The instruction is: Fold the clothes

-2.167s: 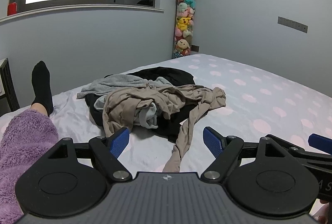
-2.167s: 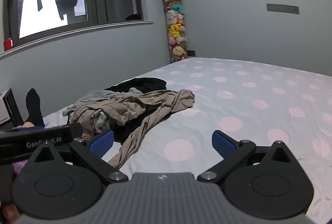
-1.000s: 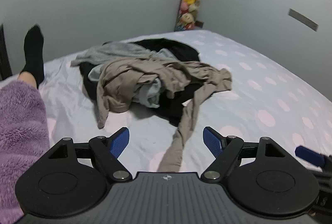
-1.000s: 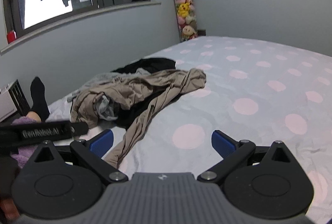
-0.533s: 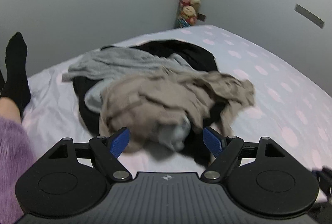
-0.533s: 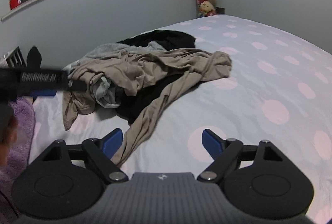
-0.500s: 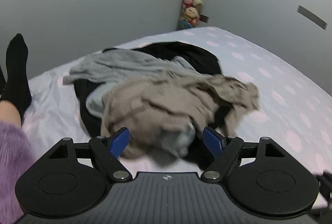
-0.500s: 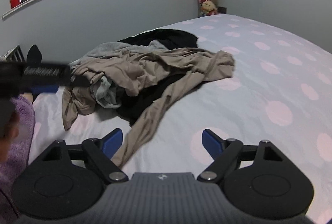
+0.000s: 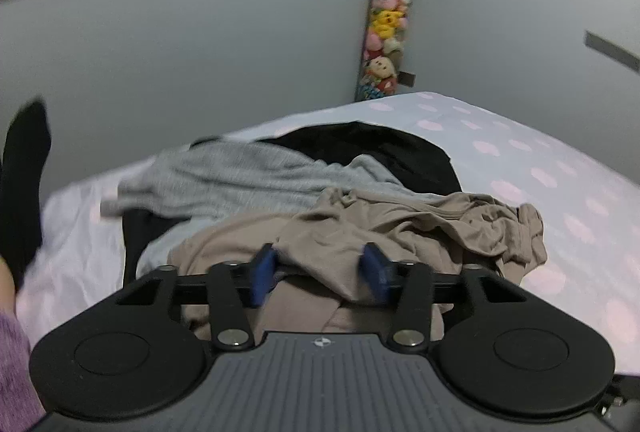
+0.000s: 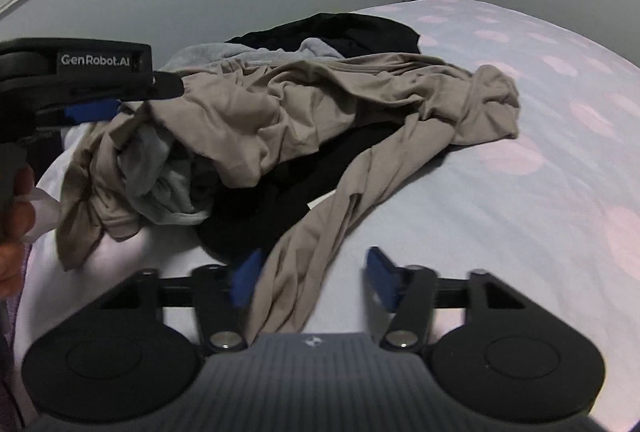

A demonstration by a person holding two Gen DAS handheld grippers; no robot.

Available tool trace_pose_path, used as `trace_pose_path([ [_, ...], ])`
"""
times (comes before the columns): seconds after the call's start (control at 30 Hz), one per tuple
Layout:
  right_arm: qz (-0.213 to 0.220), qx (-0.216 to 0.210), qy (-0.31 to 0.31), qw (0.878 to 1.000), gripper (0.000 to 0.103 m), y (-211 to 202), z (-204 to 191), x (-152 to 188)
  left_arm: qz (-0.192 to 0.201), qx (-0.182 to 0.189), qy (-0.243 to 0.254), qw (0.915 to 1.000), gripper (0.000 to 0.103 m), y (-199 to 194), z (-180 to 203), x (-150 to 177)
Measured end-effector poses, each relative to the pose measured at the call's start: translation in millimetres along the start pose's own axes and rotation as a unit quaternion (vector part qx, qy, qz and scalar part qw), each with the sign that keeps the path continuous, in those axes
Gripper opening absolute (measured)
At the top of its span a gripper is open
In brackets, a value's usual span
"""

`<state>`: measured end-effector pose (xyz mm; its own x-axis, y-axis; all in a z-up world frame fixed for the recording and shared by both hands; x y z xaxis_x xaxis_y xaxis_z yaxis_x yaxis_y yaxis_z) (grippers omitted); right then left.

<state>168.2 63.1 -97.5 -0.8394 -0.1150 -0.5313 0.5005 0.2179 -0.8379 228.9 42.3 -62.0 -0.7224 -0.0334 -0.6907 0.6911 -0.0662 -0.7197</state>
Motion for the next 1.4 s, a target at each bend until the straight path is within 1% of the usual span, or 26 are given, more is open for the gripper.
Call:
trace_pose_path([
  [0.03, 0.003, 0.002, -0.001, 1.000, 0.018, -1.1, -0.6, -0.5, 0.006, -0.004, 0.013, 0.9999, 0.022, -2.1, 4.1, -0.2],
  [0.07, 0.005, 0.004, -0.001, 1.000, 0.011, -2.7, -1.3, -0.9, 0.012, -0.007, 0.026, 0.9996, 0.013, -4.1, 8.1, -0.3],
  [0.1, 0.008, 0.006, -0.002, 1.000, 0.008, -4.4, -2.0, -1.4, 0.012, -0.005, 0.033, 0.9994, 0.005, -5.8, 11.1, 0.8],
  [0.13, 0.013, 0.006, -0.001, 1.000, 0.006, -8.3, -1.8, -0.6, 0.011, -0.002, 0.040, 0.9991, 0.005, -7.5, 14.1, 1.9],
  [0.17, 0.019, 0.009, -0.002, 1.000, 0.006, -14.8, -1.4, 1.2, 0.011, 0.000, 0.047, 0.9989, 0.004, -9.3, 17.0, 3.1],
  [0.27, 0.044, 0.029, 0.006, 0.999, 0.006, -38.8, 4.5, 9.9, 0.008, 0.005, 0.040, 0.9992, 0.003, -18.8, 20.5, 9.4],
  [0.3, 0.049, 0.035, 0.015, 0.998, 0.006, -48.0, 8.5, 14.0, 0.005, 0.013, 0.034, 0.9993, 0.000, -24.7, 20.5, 11.2],
  [0.33, 0.053, 0.041, 0.026, 0.997, 0.006, -57.3, 13.6, 18.7, 0.005, 0.024, 0.032, 0.9992, 0.000, -31.3, 21.4, 13.0],
  [0.47, 0.078, 0.074, 0.062, 0.992, 0.005, -106.7, 38.6, 45.8, 0.013, 0.047, 0.057, 0.9972, 0.000, -67.6, 42.2, 24.4],
  [0.63, 0.112, 0.125, 0.108, 0.980, 0.005, -174.4, 72.6, 86.6, 0.004, 0.082, 0.083, 0.9931, 0.000, -107.8, 70.7, 47.0],
  [0.8, 0.136, 0.173, 0.171, 0.960, 0.005, -233.6, 110.1, 138.6, -0.009, 0.121, 0.124, 0.9849, 0.000, -148.6, 94.9, 74.1],
  [0.83, 0.139, 0.181, 0.186, 0.956, 0.005, -242.3, 117.4, 148.4, -0.013, 0.130, 0.131, 0.9828, 0.000, -156.4, 98.8, 79.6],
  [0.9, 0.146, 0.204, 0.223, 0.942, 0.005, -258.8, 133.4, 169.5, -0.020, 0.138, 0.152, 0.9786, 0.000, -170.0, 106.1, 91.2],
  [1.0, 0.155, 0.235, 0.269, 0.921, 0.005, -278.5, 154.8, 198.1, -0.045, 0.171, 0.170, 0.9695, 0.000, -185.9, 113.1, 107.0],
  [1.1, 0.157, 0.270, 0.300, 0.901, 0.005, -291.6, 168.7, 215.7, -0.075, 0.210, 0.195, 0.9552, 0.000, -201.6, 124.3, 125.0],
  [1.2, 0.158, 0.305, 0.330, 0.879, 0.005, -304.6, 182.3, 233.0, -0.106, 0.240, 0.233, 0.9365, 0.000, -211.6, 139.1, 143.9],
  [1.23, 0.156, 0.308, 0.338, 0.876, 0.005, -306.1, 185.3, 236.7, -0.117, 0.249, 0.244, 0.9299, 0.000, -213.4, 143.7, 150.0],
  [1.27, 0.152, 0.305, 0.343, 0.875, 0.005, -305.7, 188.3, 239.2, -0.123, 0.249, 0.252, 0.9268, 0.000, -212.7, 146.7, 154.7],
  [1.33, 0.139, 0.293, 0.343, 0.882, 0.006, -301.3, 189.3, 241.3, -0.139, 0.245, 0.265, 0.9220, 0.000, -208.7, 150.8, 161.9],
  [1.37, 0.131, 0.284, 0.340, 0.887, 0.006, -298.0, 188.3, 242.0, -0.149, 0.249, 0.264, 0.9198, 0.000, -206.2, 149.9, 163.0],
  [1.4, 0.128, 0.280, 0.336, 0.890, 0.010, -295.4, 185.4, 243.4, -0.158, 0.253, 0.263, 0.9176, 0.001, -203.7, 148.9, 164.1],
])
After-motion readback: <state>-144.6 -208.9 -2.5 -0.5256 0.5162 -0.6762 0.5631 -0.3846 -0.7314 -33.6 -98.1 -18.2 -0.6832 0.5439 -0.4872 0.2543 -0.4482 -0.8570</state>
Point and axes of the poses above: each gripper's, at about its wrist camera, not at the fingertips, and y roughly the way its jaws point, z to its right, x to its underside, the point moved 1 cm from there along y, roughly the way its jaws point, and after that the axes turned 15 degrees about -z, right-handed, at the moved point
